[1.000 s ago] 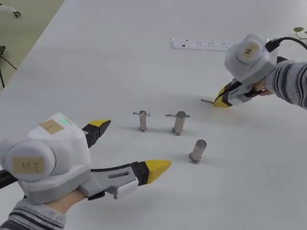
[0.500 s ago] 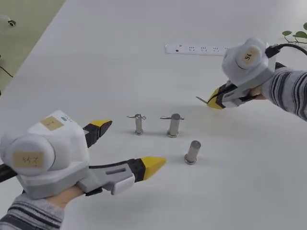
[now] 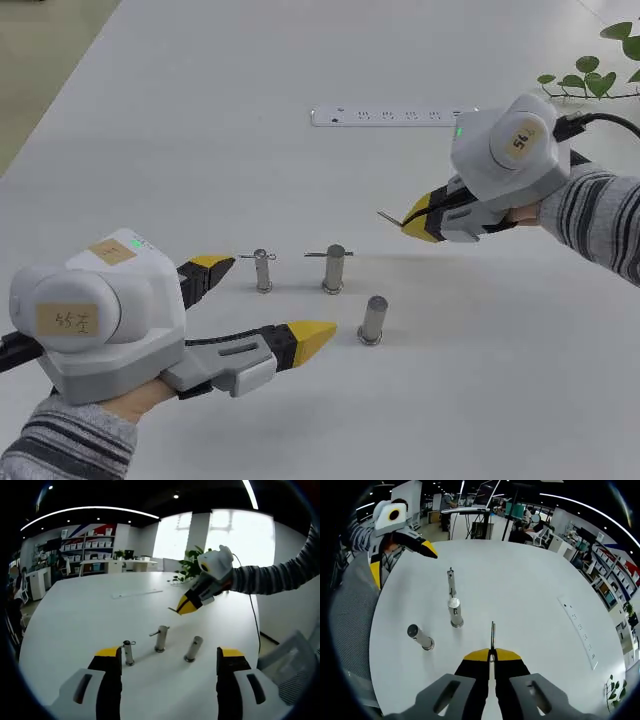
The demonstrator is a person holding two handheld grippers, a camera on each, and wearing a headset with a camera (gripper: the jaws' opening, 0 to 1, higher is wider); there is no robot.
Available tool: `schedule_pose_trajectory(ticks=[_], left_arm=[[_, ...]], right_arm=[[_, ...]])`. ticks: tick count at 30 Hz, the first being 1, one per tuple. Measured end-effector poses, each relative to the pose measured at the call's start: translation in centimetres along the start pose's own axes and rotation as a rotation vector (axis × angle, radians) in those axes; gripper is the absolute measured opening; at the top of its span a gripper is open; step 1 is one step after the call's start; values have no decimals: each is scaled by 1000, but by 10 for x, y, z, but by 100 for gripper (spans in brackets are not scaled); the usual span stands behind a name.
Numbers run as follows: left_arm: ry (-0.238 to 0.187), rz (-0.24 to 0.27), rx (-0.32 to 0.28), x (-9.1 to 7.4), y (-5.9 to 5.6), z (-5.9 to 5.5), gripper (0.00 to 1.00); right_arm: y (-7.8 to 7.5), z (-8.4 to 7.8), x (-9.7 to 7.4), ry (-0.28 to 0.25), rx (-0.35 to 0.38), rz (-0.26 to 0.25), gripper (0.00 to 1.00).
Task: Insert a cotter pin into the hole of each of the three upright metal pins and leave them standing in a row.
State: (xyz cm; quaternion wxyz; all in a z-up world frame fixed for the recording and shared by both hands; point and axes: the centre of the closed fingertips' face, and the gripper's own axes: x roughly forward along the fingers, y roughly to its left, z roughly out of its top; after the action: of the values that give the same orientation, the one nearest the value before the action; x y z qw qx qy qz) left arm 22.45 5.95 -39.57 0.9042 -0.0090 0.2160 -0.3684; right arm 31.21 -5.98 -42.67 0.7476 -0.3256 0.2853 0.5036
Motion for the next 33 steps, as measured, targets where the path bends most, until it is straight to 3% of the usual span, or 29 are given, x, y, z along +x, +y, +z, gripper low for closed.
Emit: schedule_pose_trajectory(ticks=[17, 27, 33], left_arm=[[5, -57, -31, 8, -18, 4, 59], [12, -91, -85, 13, -29, 8, 46], [23, -118, -108, 11, -38, 5, 37]], right_arm=[[64, 22, -18, -48, -116, 57, 0], [94, 36, -17, -71, -201, 102, 0], [111, 43, -17, -80, -239, 126, 0]])
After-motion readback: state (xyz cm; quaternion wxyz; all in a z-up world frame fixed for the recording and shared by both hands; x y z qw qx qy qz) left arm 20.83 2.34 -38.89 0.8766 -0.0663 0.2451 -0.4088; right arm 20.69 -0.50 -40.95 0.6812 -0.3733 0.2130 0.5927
